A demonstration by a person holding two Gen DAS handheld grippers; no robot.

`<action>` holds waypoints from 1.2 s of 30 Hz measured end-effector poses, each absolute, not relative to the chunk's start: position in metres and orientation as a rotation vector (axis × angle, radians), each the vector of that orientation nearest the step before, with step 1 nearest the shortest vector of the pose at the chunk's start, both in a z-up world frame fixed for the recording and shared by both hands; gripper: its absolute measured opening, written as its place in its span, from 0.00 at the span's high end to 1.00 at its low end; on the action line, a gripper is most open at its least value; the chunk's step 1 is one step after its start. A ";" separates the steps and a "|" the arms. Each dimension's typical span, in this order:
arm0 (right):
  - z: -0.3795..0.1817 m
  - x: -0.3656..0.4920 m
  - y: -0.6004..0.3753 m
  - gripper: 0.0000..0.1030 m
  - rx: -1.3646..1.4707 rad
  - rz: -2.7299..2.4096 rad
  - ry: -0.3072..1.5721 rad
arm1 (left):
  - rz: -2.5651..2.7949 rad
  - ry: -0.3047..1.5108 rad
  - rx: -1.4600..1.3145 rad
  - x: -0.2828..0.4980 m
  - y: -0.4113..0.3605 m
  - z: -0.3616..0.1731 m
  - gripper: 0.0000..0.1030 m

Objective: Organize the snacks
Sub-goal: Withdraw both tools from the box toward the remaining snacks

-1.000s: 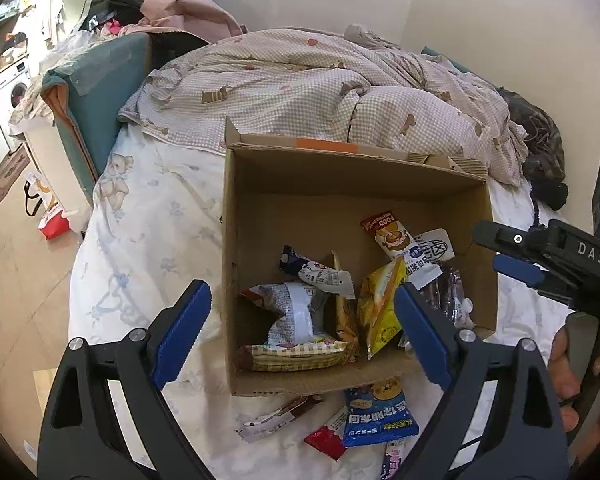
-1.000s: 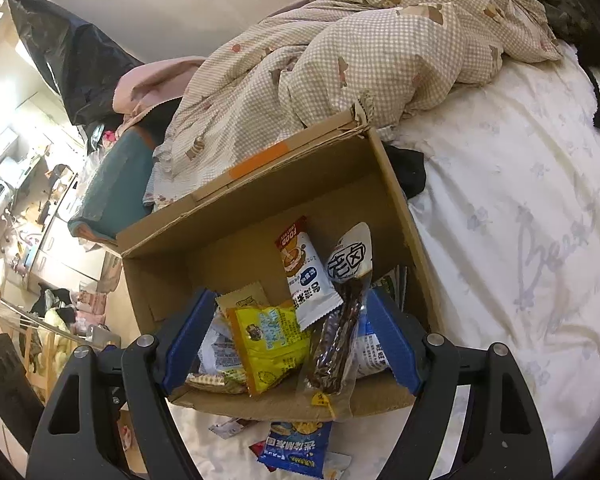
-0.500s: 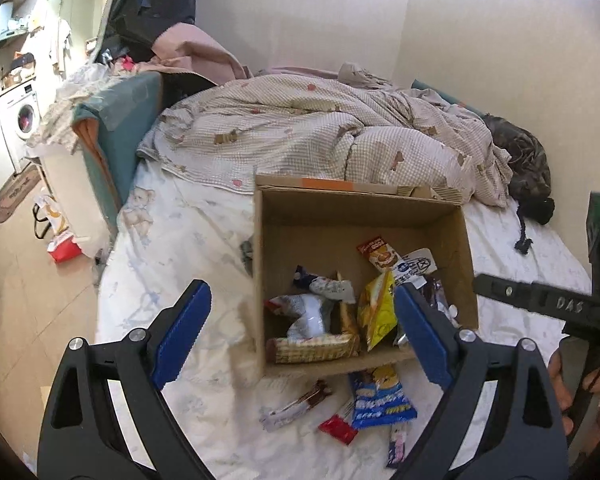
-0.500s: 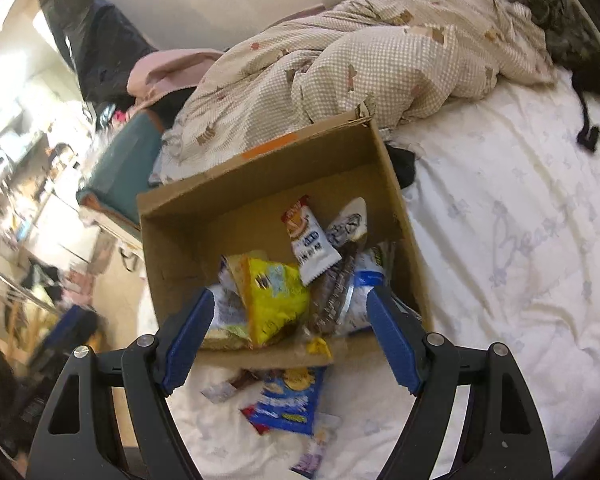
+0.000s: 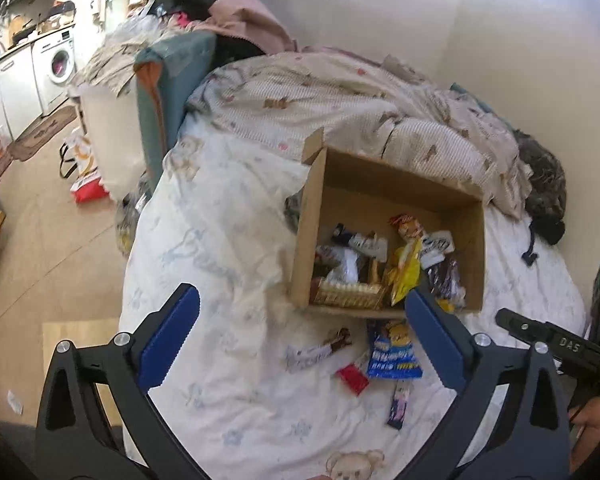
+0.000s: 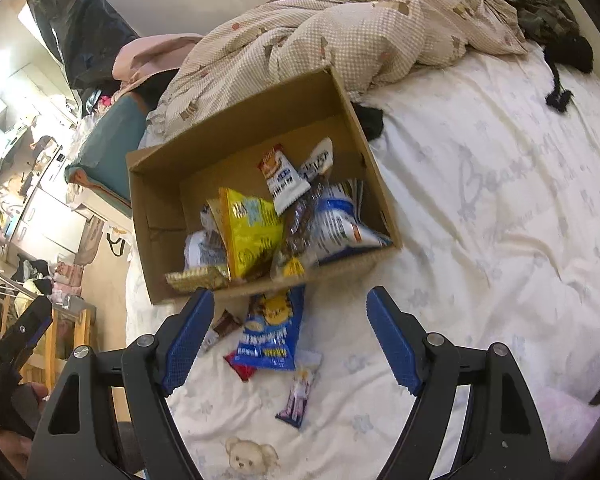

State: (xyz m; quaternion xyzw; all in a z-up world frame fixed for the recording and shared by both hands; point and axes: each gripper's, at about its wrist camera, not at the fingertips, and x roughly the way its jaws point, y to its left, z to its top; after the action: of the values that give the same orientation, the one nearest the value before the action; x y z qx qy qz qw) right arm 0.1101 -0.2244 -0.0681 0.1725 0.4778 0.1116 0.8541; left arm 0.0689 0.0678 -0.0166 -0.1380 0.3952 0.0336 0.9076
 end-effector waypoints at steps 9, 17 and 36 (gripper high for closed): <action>-0.078 0.088 -0.228 0.21 0.368 0.227 1.046 | 0.075 0.956 -0.297 0.054 0.057 -0.048 0.01; -0.100 0.086 -0.228 0.21 0.439 0.231 1.144 | 0.126 1.006 -0.247 0.050 0.056 -0.067 0.01; -0.195 0.106 -0.145 0.26 0.143 0.200 1.451 | 0.133 1.081 -0.238 0.066 0.050 -0.090 0.01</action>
State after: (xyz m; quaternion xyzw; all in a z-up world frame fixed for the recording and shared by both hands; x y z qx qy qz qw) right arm 0.1064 -0.1451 -0.1948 0.0652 0.6619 0.0910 0.7412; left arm 0.0657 0.0500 -0.0897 -0.1129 0.5128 0.0631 0.8487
